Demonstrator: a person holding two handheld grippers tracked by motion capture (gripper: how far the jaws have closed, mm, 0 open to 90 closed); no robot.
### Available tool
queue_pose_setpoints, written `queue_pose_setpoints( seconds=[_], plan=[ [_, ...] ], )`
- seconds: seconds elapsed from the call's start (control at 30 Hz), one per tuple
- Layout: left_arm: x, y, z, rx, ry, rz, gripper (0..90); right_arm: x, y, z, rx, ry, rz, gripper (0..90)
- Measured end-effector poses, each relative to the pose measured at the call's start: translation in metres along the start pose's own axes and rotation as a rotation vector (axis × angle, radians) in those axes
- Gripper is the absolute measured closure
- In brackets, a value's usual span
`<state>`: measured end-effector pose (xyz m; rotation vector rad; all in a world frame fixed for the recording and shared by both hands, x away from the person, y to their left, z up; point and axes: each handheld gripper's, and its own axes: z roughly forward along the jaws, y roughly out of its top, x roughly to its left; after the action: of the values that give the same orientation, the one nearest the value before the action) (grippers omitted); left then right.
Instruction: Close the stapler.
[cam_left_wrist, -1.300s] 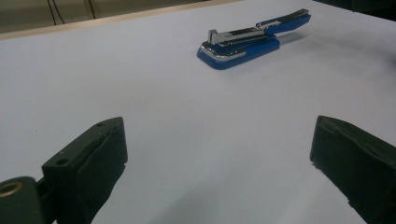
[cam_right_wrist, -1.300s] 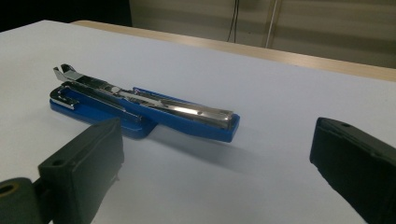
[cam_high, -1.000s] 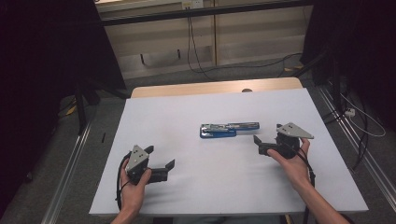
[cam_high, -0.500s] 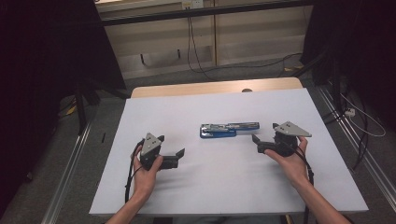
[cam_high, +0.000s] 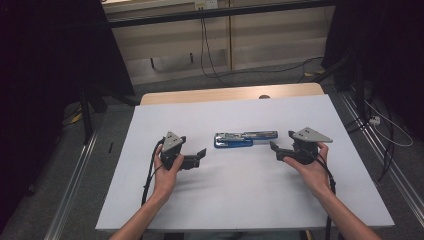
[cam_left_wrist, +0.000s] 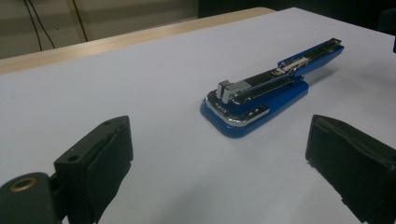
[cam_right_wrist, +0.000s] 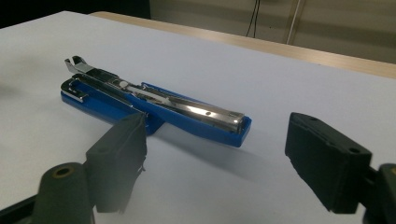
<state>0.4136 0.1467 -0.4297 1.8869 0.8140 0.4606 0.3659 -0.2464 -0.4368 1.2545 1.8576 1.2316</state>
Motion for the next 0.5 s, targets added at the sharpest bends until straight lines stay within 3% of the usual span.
queue_pose_setpoints(
  seconds=[0.17, 0.27, 0.33, 0.4, 0.5],
  plan=[
    [0.002, 0.011, 0.012, -0.004, 0.009, -0.007, 7.5, 0.001, 0.006, 0.005, 0.016, 0.025, 0.008, 27.4],
    [0.003, 0.019, 0.021, -0.009, 0.012, -0.033, 7.5, 0.003, 0.007, 0.008, 0.010, 0.029, 0.006, 27.7],
    [0.001, 0.024, 0.027, -0.018, 0.016, -0.023, 7.5, 0.002, 0.006, 0.010, 0.013, 0.035, 0.008, 31.8],
    [0.001, 0.028, 0.032, -0.009, 0.008, -0.008, 7.5, 0.002, 0.004, 0.011, 0.031, 0.037, -0.032, 32.1],
    [-0.001, 0.031, 0.037, 0.006, 0.000, 0.008, 7.6, 0.000, 0.002, 0.010, 0.026, 0.042, -0.020, 36.9]
  ],
)
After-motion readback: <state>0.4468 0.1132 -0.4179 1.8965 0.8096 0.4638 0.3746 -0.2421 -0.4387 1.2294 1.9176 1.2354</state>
